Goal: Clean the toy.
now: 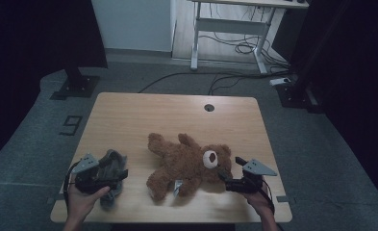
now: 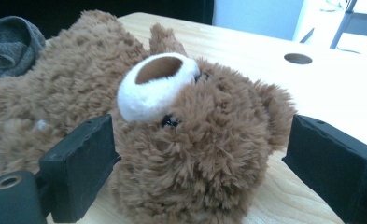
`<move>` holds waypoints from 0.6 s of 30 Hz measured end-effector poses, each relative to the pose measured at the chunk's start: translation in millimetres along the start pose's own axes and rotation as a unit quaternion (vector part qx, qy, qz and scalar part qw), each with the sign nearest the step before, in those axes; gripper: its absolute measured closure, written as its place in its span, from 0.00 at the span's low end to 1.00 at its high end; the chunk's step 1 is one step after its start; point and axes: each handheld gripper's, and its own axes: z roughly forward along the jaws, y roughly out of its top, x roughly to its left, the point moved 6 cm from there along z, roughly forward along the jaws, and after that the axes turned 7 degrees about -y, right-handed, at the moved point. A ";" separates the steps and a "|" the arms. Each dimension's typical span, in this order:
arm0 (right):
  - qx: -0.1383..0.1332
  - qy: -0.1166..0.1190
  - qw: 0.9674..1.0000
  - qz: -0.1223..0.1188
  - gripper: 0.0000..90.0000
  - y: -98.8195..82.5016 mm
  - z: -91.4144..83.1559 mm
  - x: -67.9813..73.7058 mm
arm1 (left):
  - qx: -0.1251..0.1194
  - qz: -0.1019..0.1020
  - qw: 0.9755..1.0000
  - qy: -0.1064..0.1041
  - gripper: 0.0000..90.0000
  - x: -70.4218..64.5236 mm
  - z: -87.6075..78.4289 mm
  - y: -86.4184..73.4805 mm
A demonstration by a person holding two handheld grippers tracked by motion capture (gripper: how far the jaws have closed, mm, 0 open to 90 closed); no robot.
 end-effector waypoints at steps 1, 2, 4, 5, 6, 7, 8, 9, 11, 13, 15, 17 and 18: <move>-0.002 0.000 1.000 -0.001 0.10 0.7 -2.1 0.6 | -0.001 0.001 1.000 -0.003 0.17 -2.9 2.3 1.7; -0.004 -0.001 1.000 -0.001 0.10 1.3 -4.0 1.1 | 0.000 0.003 1.000 -0.006 0.17 -5.4 4.6 2.9; -0.006 -0.002 1.000 -0.002 0.10 1.7 -7.9 2.0 | 0.001 0.008 1.000 -0.008 0.17 -10.1 9.0 3.6; -0.008 -0.003 1.000 -0.002 0.10 1.4 -10.0 2.5 | 0.002 0.010 1.000 -0.008 0.18 -12.2 10.7 3.0; -0.011 -0.005 1.000 -0.002 0.11 -0.4 -14.1 2.9 | 0.003 0.011 1.000 -0.009 0.18 -14.4 12.4 1.7; -0.011 -0.005 1.000 -0.002 0.11 -0.4 -14.1 2.9 | 0.006 0.012 1.000 -0.011 0.18 -16.6 14.2 0.0; -0.013 -0.006 1.000 0.000 0.11 -1.7 -16.4 2.9 | 0.011 0.014 1.000 -0.013 0.19 -18.5 16.0 -1.8; -0.015 -0.006 1.000 0.001 0.11 -3.1 -18.8 2.8 | 0.016 0.017 1.000 -0.012 0.18 -20.0 17.2 -3.4; -0.018 -0.007 1.000 0.005 0.12 -6.3 -23.2 2.2 | 0.017 0.016 1.000 -0.011 0.19 -22.2 17.4 -6.2; -0.020 -0.010 1.000 0.008 0.13 -9.7 -27.2 1.8 | 0.018 0.016 1.000 -0.012 0.19 -23.8 16.6 -10.1; -0.024 -0.018 0.999 0.010 0.14 -12.8 -31.0 1.2 | 0.020 0.018 1.000 -0.006 0.19 -24.4 14.6 -14.6; -0.030 -0.024 0.999 0.013 0.14 -15.7 -33.9 0.7 | 0.020 0.017 1.000 -0.005 0.19 -24.9 11.2 -19.0; -0.031 -0.027 0.999 0.014 0.14 -17.4 -35.0 0.6 | 0.021 0.018 1.000 -0.003 0.19 -25.1 9.3 -21.5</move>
